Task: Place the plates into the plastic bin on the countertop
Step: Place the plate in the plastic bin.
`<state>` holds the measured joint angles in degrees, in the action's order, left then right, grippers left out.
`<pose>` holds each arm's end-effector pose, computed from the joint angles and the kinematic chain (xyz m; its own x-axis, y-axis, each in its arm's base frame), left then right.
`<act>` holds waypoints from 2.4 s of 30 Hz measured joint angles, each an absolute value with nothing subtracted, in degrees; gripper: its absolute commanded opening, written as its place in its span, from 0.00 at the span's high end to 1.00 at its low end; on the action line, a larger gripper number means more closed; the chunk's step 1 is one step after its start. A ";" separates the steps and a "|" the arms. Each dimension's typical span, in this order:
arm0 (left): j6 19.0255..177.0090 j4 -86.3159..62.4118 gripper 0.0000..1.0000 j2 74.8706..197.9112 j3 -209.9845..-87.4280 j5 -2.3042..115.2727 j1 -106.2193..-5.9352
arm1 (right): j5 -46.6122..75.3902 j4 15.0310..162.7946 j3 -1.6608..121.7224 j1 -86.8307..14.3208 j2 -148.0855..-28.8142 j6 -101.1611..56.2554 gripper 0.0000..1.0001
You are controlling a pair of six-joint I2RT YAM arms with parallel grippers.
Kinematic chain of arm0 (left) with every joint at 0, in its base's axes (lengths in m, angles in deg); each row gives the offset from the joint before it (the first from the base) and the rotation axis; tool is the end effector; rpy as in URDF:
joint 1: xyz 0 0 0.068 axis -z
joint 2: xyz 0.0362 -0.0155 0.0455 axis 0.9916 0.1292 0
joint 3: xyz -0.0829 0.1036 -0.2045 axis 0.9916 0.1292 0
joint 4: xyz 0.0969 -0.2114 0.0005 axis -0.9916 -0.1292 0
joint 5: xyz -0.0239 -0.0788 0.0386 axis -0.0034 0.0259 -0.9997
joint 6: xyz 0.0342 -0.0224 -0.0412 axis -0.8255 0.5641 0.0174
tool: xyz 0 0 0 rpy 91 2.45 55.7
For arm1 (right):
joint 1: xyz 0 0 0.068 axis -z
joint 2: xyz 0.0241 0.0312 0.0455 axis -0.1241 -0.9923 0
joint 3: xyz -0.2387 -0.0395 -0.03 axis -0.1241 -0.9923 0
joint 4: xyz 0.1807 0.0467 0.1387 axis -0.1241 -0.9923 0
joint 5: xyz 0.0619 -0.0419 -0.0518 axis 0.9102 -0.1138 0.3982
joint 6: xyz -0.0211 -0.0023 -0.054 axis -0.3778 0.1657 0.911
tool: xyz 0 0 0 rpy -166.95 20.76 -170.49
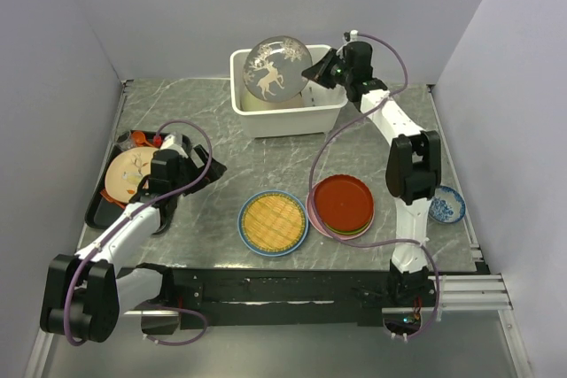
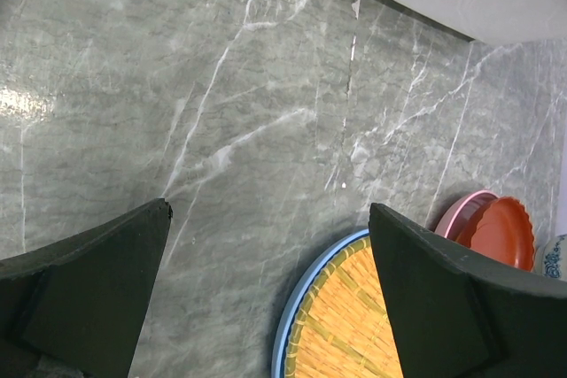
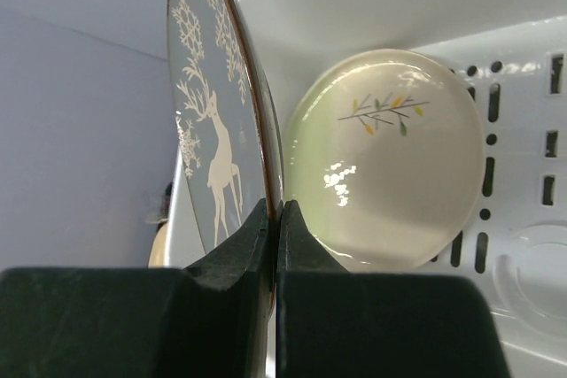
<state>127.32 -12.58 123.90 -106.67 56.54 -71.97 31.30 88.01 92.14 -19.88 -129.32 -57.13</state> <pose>0.2194 -0.0472 0.1966 -0.5849 -0.5494 -0.5967 -0.1047 0.7807 -0.6161 0.4581 0.1214 0.2874 -0.5892 0.4845 -0.6466 -0.2677 0.6380 0.7220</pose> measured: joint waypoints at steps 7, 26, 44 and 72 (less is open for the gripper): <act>126.56 -12.56 0.01 124.84 -106.69 56.54 -71.97 | 30.19 85.56 94.19 -19.73 -132.36 -56.98 1.00; 126.32 -12.49 0.01 126.63 -106.69 56.56 -71.97 | 29.75 83.95 96.97 -19.62 -137.63 -54.88 1.00; 126.32 -11.71 0.01 127.59 -106.69 57.30 -71.97 | 31.00 81.85 98.87 -19.58 -141.78 -53.46 0.62; 126.29 -11.73 0.01 127.59 -106.69 58.03 -71.97 | 24.59 73.72 96.99 -20.76 -138.96 -47.98 0.35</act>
